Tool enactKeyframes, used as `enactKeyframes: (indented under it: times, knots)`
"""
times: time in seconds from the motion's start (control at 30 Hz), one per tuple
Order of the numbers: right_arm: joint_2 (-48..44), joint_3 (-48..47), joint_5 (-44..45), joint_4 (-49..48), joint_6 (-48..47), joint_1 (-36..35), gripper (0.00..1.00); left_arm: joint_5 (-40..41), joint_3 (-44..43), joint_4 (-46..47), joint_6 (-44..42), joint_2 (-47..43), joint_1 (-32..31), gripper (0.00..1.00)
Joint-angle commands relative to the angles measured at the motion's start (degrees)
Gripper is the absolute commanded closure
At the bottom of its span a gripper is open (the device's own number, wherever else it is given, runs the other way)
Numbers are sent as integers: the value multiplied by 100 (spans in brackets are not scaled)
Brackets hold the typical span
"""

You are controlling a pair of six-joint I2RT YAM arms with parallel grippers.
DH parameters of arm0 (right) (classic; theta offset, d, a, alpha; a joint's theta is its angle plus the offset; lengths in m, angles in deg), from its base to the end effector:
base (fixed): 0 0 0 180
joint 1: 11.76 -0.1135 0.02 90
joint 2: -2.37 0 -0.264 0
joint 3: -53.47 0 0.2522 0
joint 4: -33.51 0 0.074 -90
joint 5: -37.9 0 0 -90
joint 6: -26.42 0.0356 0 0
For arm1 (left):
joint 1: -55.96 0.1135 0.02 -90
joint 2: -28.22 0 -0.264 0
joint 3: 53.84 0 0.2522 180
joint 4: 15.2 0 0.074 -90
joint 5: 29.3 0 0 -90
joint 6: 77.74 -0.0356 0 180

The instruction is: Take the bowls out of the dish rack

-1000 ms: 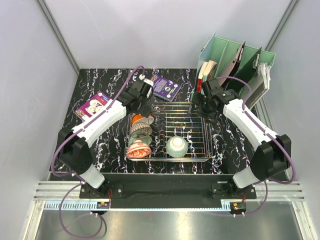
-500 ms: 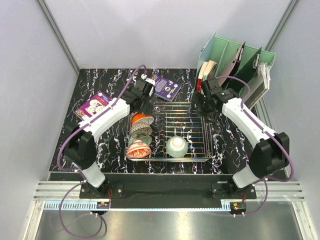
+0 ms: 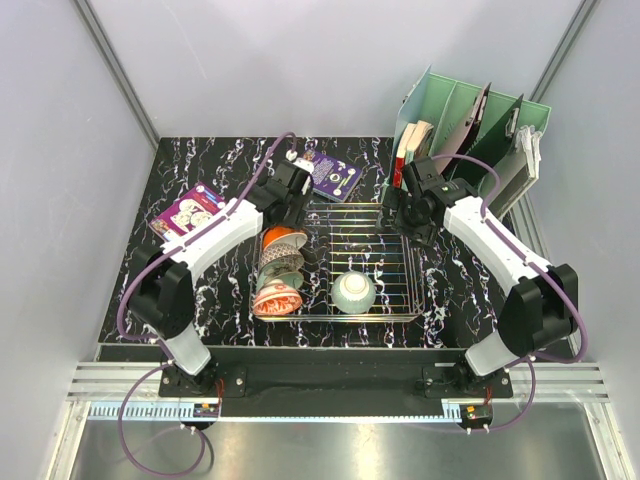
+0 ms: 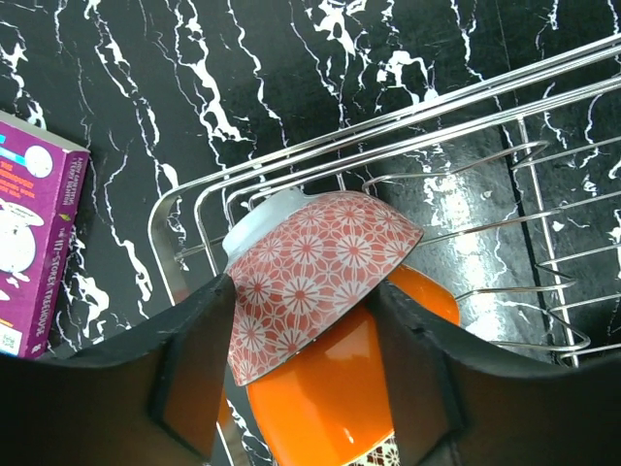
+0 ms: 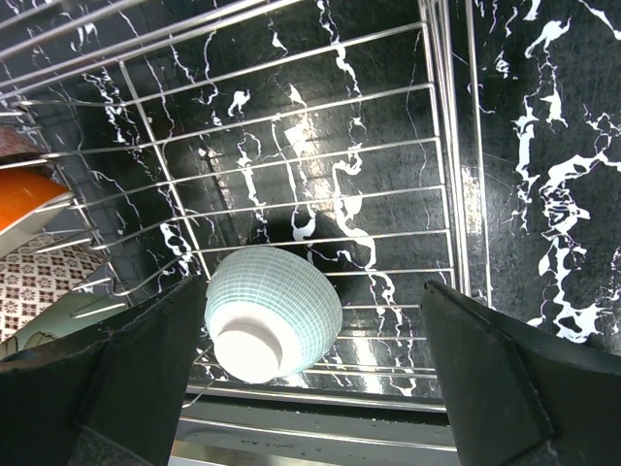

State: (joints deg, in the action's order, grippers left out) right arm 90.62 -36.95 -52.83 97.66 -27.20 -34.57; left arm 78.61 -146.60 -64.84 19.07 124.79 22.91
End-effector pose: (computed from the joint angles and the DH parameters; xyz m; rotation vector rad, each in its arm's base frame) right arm 0.2906 0.1227 0.2902 0.3149 2.6829 0.3478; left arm 0.3128 -0.1905 0.2723 0.4301 2.4047 0.0868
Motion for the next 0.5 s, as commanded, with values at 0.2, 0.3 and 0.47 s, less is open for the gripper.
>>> enactKeyframes:
  times: [0.2,0.3,0.47]
  knots:
    - [-185,20,20,-108,-17,40,0,749,412,-227,13,230,142,57]
    - [-133,20,20,-117,-17,40,0,740,438,-218,-13,169,142,64]
    - [17,90,29,-144,-17,40,4,819,517,-209,-66,81,133,86]
